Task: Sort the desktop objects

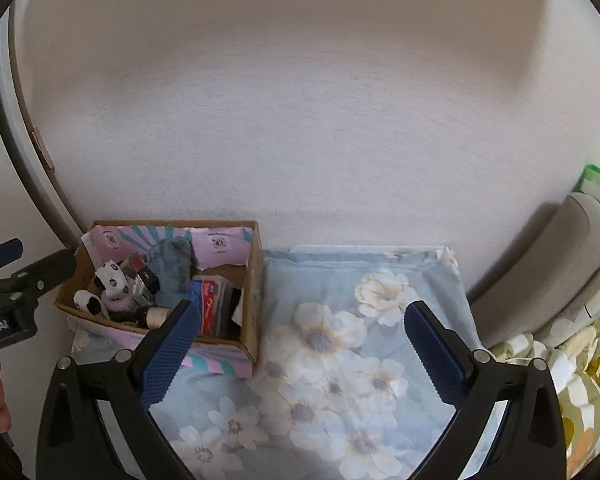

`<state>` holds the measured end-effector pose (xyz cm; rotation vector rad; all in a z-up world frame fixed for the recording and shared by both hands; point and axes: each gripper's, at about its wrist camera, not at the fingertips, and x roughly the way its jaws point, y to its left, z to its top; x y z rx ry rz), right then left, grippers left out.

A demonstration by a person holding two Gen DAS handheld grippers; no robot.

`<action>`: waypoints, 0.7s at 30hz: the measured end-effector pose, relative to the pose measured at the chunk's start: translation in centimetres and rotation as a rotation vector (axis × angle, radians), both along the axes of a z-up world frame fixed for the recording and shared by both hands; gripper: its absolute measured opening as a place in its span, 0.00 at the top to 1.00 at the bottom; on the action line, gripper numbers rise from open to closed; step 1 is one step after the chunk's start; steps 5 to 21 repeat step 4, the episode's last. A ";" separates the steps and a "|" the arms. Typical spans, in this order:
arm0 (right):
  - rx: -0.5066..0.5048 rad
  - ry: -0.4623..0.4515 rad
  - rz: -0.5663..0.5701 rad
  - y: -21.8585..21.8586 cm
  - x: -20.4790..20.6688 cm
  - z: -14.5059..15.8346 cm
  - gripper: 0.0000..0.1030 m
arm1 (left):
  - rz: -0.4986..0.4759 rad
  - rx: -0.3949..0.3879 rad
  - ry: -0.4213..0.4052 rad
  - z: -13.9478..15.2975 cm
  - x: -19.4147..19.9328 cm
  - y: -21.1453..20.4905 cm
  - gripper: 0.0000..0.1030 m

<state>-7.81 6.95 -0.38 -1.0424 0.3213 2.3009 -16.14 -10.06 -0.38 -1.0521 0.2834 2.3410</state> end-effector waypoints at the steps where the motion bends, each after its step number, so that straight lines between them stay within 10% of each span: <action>1: 0.000 0.001 0.001 0.0 0.1 -0.1 0.01 | -0.001 -0.001 0.006 0.1 0.2 0.1 0.00; 21: 0.005 0.009 -0.001 -0.1 0.5 -0.3 0.01 | 0.010 0.008 0.027 0.3 0.7 0.0 0.00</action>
